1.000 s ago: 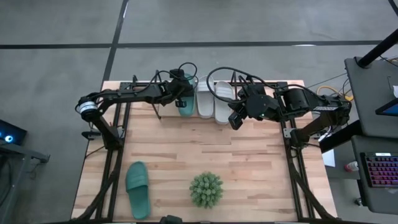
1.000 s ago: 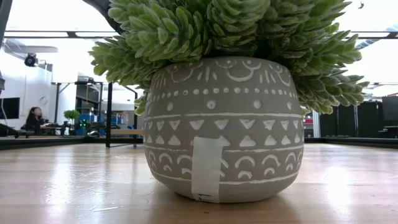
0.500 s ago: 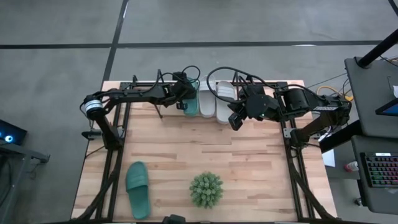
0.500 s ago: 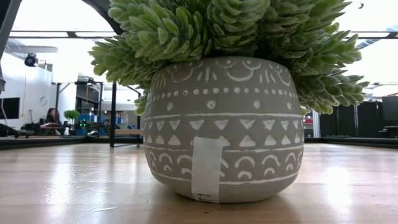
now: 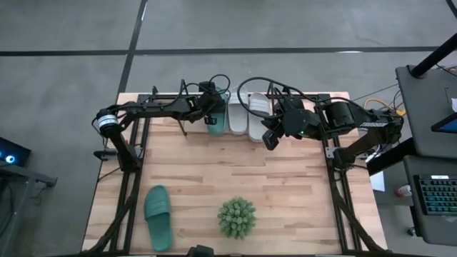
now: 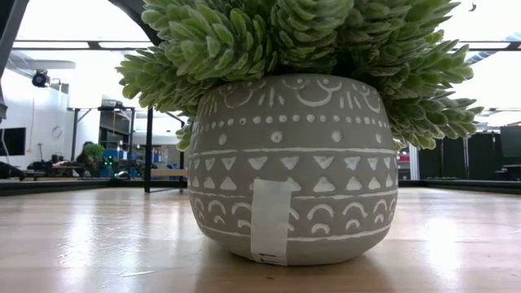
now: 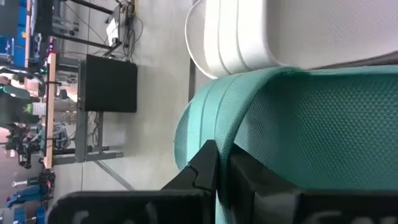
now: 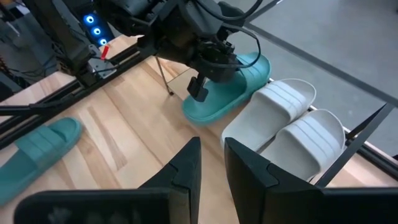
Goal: Pick and place slides into the shelf
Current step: Put the right green slipper on the shelf
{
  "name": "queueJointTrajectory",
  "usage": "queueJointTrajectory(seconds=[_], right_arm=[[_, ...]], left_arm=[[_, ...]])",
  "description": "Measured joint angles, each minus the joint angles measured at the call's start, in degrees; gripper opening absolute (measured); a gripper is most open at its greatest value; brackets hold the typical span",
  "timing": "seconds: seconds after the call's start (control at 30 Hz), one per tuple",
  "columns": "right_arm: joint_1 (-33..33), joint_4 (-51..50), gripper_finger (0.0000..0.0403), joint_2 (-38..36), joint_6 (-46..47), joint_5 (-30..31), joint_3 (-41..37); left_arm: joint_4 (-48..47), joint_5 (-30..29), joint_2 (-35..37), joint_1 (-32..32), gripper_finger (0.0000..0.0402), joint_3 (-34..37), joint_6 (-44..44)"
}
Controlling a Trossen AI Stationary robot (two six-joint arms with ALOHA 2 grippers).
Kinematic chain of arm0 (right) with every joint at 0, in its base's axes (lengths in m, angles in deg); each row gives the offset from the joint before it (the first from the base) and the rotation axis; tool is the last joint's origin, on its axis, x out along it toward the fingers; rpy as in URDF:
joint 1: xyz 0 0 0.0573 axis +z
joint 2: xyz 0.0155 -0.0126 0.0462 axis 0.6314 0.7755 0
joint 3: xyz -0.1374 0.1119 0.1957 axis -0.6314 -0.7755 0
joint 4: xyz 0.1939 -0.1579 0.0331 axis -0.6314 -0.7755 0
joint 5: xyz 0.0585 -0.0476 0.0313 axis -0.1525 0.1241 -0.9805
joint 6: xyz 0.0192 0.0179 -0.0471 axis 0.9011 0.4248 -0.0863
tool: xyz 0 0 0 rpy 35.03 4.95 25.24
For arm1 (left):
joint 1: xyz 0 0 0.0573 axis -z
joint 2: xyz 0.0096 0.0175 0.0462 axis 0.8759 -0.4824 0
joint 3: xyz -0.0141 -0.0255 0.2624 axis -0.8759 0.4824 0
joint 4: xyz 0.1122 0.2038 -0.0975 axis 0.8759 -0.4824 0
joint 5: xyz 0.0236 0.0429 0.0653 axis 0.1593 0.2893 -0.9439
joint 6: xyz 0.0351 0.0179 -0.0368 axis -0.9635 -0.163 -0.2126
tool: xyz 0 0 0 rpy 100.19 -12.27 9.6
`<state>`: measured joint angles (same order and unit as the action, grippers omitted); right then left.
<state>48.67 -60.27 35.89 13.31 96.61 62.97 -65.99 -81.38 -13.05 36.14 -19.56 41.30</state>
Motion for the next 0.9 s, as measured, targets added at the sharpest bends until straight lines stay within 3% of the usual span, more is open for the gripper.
queueJointTrajectory(seconds=[0.7,0.9], right_arm=[[0.74,-0.28,0.0063,0.0,1.36,-0.04,-0.01],[0.74,-0.33,0.0063,0.0,1.3,-0.04,-0.01]], left_arm=[[0.91,0.73,-2.27,0.11,0.0001,0.0,0.17],[2.55,1.05,-2.26,0.11,0.0022,0.0,0.17]])
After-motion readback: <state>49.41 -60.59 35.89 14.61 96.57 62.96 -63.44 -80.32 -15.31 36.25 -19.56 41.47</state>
